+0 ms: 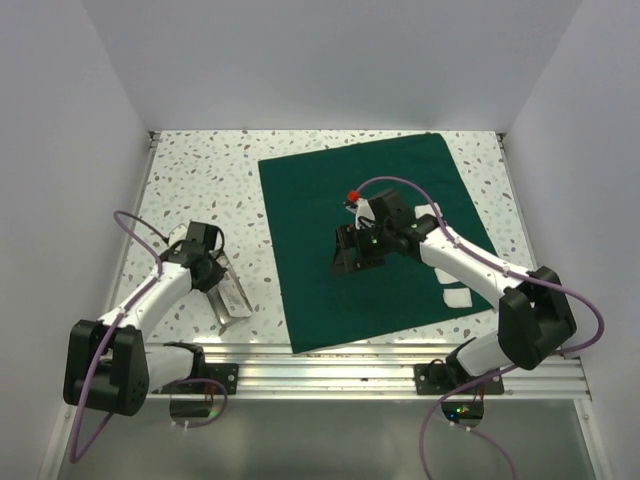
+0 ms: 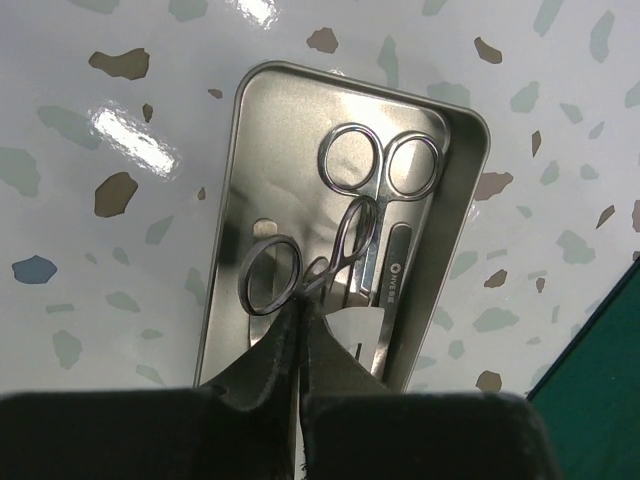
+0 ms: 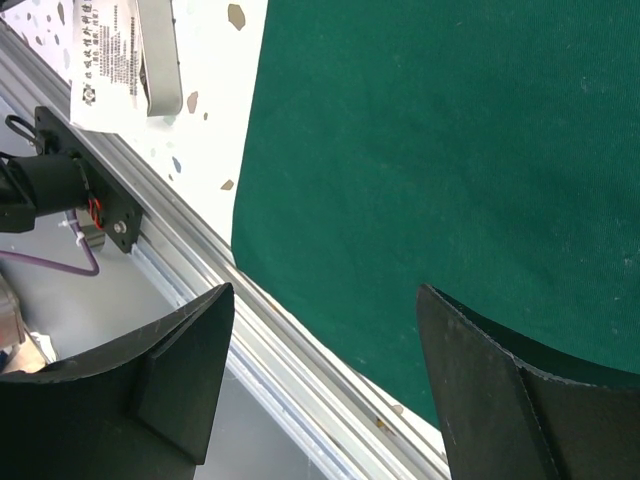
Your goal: Prepare the surgical pack
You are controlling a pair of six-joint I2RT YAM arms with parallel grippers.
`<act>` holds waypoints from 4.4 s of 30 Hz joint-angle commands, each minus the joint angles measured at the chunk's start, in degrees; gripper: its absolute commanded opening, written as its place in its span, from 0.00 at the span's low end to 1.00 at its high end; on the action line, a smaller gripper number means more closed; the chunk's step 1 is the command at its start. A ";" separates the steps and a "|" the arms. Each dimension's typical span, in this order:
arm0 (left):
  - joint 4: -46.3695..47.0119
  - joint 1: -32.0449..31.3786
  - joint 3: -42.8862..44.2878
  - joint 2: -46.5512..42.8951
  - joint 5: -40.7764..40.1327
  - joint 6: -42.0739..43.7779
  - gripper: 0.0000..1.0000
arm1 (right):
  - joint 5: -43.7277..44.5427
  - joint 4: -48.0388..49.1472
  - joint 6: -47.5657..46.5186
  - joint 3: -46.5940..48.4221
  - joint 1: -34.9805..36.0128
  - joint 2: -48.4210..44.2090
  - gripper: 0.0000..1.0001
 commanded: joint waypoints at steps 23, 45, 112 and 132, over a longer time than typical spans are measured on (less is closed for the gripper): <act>1.40 -0.28 0.92 0.03 -1.00 1.39 0.40 | -1.25 1.80 0.39 1.25 -0.10 0.30 0.77; -1.95 -3.09 -9.00 -16.60 18.85 -1.59 0.00 | 3.32 -1.10 0.83 0.55 -0.01 -3.12 0.78; 18.53 -18.28 -1.01 -4.38 42.09 26.71 0.63 | 26.70 -13.67 10.06 -18.17 -51.69 -14.03 0.68; 16.16 -24.80 10.42 5.38 41.54 27.24 0.62 | 34.25 -13.76 15.86 -21.17 -53.36 -13.14 0.45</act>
